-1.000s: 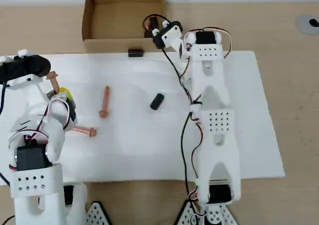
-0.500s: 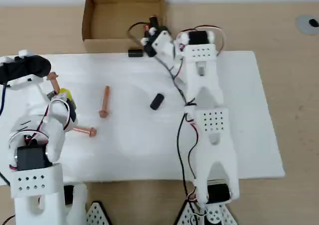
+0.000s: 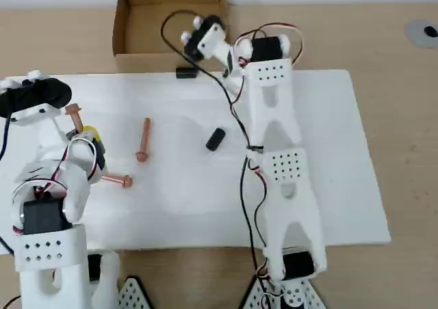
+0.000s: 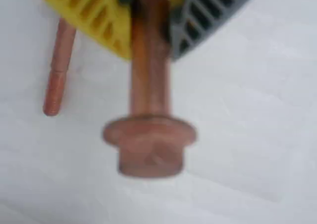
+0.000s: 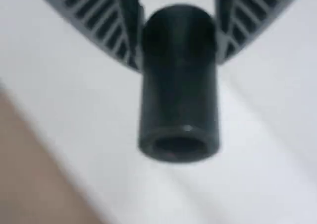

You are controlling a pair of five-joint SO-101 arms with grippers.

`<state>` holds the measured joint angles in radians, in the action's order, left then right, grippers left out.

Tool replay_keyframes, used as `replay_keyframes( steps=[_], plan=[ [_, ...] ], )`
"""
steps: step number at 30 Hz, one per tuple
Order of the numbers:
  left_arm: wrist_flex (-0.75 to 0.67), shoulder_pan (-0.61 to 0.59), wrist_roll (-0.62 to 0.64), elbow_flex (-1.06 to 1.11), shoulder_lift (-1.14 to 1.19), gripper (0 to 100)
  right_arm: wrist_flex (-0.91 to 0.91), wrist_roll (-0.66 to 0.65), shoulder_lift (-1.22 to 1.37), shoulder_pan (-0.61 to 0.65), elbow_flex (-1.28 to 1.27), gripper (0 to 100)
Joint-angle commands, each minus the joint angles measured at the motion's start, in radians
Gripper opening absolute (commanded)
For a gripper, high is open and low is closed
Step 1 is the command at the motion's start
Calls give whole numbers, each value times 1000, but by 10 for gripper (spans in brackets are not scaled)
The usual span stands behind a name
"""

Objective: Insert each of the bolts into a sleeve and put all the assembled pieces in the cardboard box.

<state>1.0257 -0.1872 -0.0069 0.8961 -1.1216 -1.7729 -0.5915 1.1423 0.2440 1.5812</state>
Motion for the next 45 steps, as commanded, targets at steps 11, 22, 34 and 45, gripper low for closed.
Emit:
replay_keyframes(
  steps=[11, 22, 34, 45],
  plan=[
    [98, 74, 86, -203, -28, 6, -17, 333, -717, 162, 73, 10],
    [25, 210, 69, -212, -400, 9, -18, 554, -1119, 197, -131, 10],
    [-133, 212, -97, 23, -654, 7, -15, 707, -1692, 200, -964, 10],
    [-221, 218, -89, 77, -656, 7, 454, 709, -2118, 251, -1933, 10]
  ],
)
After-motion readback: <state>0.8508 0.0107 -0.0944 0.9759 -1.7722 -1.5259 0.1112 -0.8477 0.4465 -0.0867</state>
